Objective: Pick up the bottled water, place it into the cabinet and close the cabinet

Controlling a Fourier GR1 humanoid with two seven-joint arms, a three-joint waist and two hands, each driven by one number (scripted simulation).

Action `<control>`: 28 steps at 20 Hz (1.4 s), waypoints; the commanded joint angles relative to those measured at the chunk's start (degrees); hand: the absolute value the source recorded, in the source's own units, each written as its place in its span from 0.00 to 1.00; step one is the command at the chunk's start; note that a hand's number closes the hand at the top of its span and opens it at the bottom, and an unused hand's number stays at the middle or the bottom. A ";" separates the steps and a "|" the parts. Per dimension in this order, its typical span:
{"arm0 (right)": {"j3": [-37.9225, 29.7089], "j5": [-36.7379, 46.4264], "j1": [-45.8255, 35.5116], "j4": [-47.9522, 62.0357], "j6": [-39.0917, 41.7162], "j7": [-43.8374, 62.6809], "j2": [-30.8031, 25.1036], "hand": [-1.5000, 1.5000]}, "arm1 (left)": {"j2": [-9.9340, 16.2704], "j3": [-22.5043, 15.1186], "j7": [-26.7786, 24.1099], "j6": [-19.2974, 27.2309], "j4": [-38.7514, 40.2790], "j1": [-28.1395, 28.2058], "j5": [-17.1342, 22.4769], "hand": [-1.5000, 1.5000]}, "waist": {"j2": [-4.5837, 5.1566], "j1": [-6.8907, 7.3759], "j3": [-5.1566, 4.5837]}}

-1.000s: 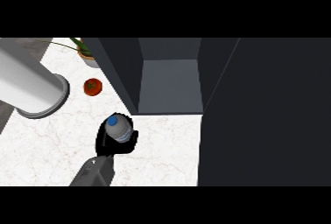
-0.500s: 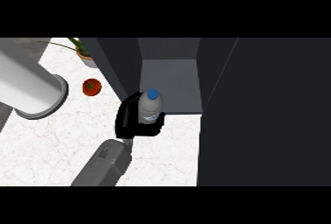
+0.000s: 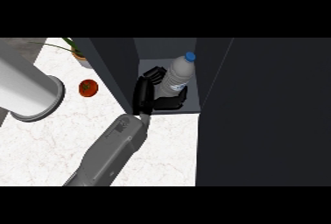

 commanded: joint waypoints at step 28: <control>-6.31 -7.87 -2.89 -0.59 5.84 -0.65 -0.72 0.00 | 4.63 7.02 -3.91 10.84 41.22 -26.56 -2.20 0.00 | 2.12 -3.95 -0.03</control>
